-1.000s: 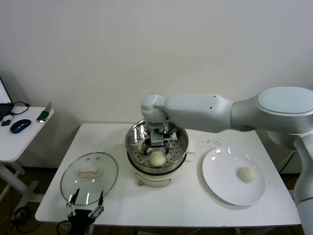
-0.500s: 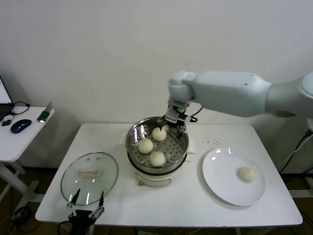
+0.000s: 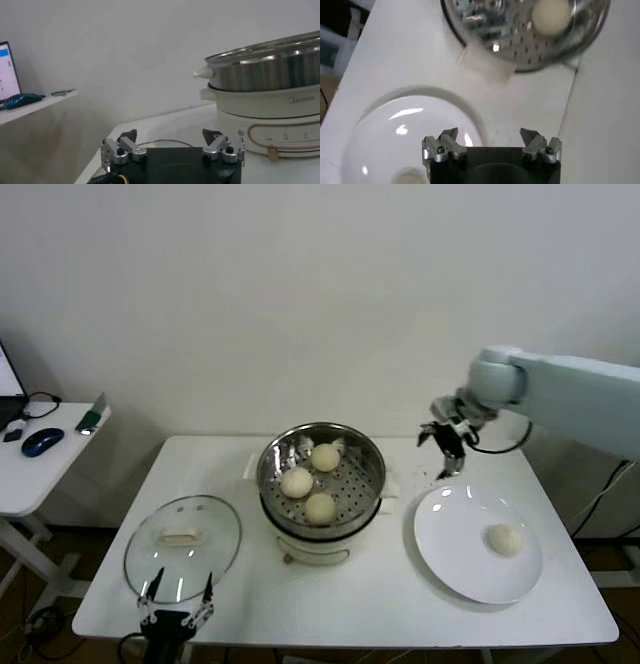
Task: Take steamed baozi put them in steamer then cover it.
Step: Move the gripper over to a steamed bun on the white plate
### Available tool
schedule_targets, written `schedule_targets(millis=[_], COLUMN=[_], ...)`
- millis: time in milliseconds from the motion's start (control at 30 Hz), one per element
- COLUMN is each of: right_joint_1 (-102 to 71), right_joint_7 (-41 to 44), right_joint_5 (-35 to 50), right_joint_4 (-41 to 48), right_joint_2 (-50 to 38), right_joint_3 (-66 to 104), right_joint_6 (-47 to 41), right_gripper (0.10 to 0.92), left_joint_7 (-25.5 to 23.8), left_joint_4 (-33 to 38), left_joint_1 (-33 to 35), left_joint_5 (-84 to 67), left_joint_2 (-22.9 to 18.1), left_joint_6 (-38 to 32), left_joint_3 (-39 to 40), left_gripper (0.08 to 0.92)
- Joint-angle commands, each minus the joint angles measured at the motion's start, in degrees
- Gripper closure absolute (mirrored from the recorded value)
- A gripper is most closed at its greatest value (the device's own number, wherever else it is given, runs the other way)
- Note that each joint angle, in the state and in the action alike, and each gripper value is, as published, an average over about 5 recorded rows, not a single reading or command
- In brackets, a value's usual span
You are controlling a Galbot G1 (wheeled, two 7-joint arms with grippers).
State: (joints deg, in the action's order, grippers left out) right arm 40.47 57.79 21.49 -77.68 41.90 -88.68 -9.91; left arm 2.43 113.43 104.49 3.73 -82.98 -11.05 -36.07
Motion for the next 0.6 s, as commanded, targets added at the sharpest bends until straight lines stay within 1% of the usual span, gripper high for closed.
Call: schedule_targets(millis=[33, 267, 600], right_joint_1=[-25.6, -37.9, -41.9], right_joint_7=[4.7, 5.5, 5.0], right_joint_5=[-13.1, -18.9, -22.3], right_joint_4=[4.3, 10.1, 15.7], right_joint_2=[-17.5, -16.4, -11.8], right_joint_3=[19.1, 30.5, 34.8], right_joint_6=[-2.9, 0.3, 2.1], right_gripper=[0.203, 0.203, 0.203], left_joint_7=[0.1, 0.1, 0.1], left_joint_4=[0.0, -0.4, -0.6], left_joint_1=[0.3, 0.4, 0.2], left_joint_5=[0.1, 1.0, 1.8], left_joint_2=[-0.3, -1.0, -1.5], left_joint_6=[0.1, 0.3, 0.6], left_joint_3=[-0.1, -0.1, 0.0], left_gripper=[0.177, 0.177, 0.177])
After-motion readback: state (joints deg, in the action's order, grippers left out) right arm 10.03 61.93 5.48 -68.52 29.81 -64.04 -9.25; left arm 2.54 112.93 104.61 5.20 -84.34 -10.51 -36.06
